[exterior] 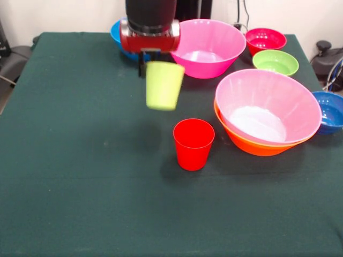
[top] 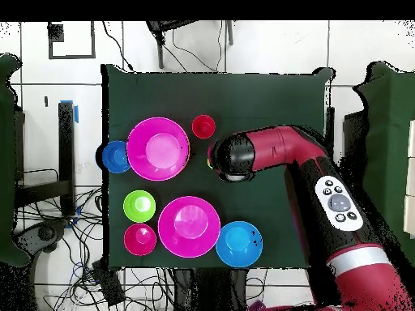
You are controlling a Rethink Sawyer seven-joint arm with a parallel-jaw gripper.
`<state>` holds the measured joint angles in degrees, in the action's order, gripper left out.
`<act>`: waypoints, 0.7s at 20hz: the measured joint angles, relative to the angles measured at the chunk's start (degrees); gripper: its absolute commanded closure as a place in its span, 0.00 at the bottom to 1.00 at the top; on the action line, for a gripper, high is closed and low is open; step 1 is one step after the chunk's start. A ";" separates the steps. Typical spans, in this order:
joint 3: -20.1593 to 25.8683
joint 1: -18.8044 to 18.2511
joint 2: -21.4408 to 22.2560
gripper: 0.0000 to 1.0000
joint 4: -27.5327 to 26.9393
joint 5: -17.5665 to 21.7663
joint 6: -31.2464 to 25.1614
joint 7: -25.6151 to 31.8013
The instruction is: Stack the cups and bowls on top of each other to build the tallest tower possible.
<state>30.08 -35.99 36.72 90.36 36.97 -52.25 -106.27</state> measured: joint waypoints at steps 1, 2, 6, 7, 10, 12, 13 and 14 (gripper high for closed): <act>0.07 0.01 0.56 1.00 -0.22 -0.39 -1.67 0.00; 0.17 0.00 1.20 1.00 -0.47 -0.89 -3.67 0.00; 0.85 -0.04 3.29 1.00 -1.28 -2.64 -10.15 0.00; 1.21 -0.05 3.68 1.00 -1.59 -3.29 -11.79 0.00; 2.36 -0.05 4.23 1.00 -2.69 -5.01 -15.94 0.00; 3.11 -0.02 4.15 1.00 -3.80 -6.30 -18.62 0.00; 3.38 -0.01 4.04 1.00 -4.29 -6.75 -19.58 0.00; 3.74 0.06 3.83 1.00 -5.09 -7.40 -20.99 0.00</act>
<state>33.82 -35.93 40.55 85.27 29.57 -73.24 -106.27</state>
